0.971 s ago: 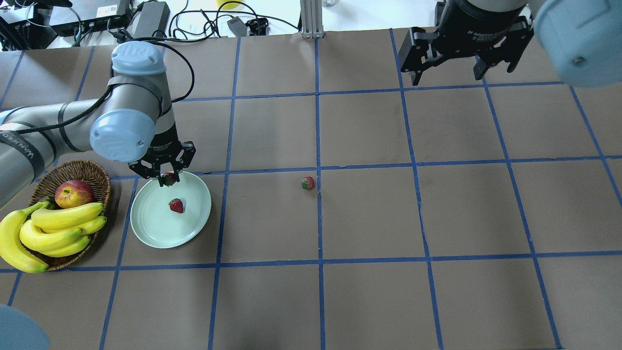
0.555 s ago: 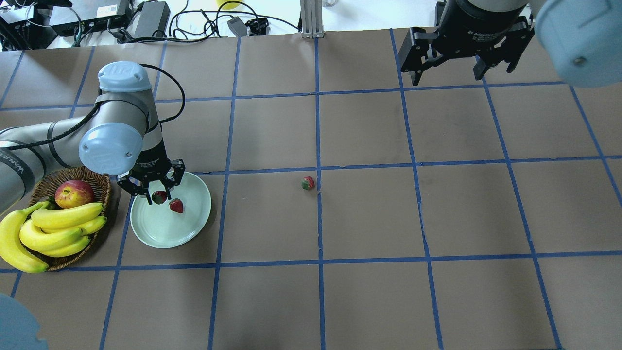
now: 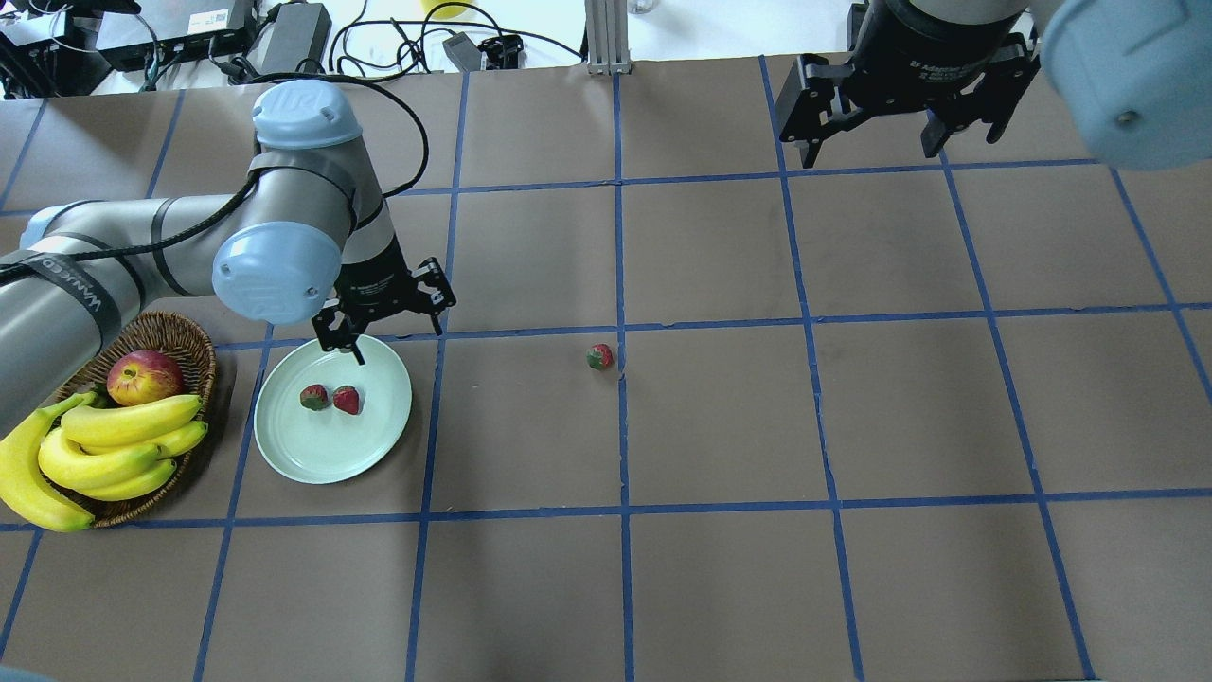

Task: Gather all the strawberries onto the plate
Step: 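Drop the strawberry onto the plate with the left gripper, then grasp the last strawberry on the table with the left gripper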

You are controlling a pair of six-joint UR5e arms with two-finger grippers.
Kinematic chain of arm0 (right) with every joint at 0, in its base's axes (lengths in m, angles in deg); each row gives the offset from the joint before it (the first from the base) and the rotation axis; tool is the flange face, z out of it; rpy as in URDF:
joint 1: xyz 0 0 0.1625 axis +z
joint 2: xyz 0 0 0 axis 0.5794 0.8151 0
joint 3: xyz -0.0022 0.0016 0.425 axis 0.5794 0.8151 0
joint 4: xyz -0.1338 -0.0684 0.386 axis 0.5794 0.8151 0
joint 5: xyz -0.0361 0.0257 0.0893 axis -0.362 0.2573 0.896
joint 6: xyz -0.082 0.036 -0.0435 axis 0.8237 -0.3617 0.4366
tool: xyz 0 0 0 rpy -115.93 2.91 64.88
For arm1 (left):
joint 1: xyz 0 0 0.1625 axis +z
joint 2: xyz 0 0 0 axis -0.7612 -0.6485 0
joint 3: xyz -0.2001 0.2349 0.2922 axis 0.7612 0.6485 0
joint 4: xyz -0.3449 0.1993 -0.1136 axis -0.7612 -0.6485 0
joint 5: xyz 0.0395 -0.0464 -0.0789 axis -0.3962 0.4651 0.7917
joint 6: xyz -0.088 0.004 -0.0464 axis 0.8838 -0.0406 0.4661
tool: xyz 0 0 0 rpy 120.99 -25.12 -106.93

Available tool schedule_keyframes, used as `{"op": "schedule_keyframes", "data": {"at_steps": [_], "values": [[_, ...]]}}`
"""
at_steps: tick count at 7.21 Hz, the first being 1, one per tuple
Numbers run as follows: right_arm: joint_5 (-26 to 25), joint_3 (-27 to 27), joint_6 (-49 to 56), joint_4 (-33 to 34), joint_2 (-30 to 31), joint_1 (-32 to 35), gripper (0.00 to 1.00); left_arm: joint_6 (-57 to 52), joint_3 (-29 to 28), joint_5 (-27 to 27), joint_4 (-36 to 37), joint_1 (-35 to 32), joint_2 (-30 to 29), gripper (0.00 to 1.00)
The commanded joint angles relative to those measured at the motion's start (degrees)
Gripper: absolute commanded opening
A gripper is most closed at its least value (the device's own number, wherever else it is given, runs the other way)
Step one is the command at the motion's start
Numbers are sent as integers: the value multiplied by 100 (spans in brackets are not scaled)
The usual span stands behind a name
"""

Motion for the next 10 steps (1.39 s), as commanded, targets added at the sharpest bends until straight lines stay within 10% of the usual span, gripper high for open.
{"op": "schedule_keyframes", "data": {"at_steps": [1, 8, 9, 10], "values": [[3, -4, -1, 6, -12, 0, 100, 1024, -146, 1004, 781, -531, -131, 100], [3, -12, -1, 6, -3, 0, 100, 1429, -120, 1263, 1597, -1412, -1150, 88], [3, -4, 8, 6, -12, 0, 100, 1429, -120, 1263, 1597, -1412, -1221, 70], [3, -12, -1, 6, -12, 0, 100, 1429, -120, 1263, 1597, -1412, -1248, 27]]}}
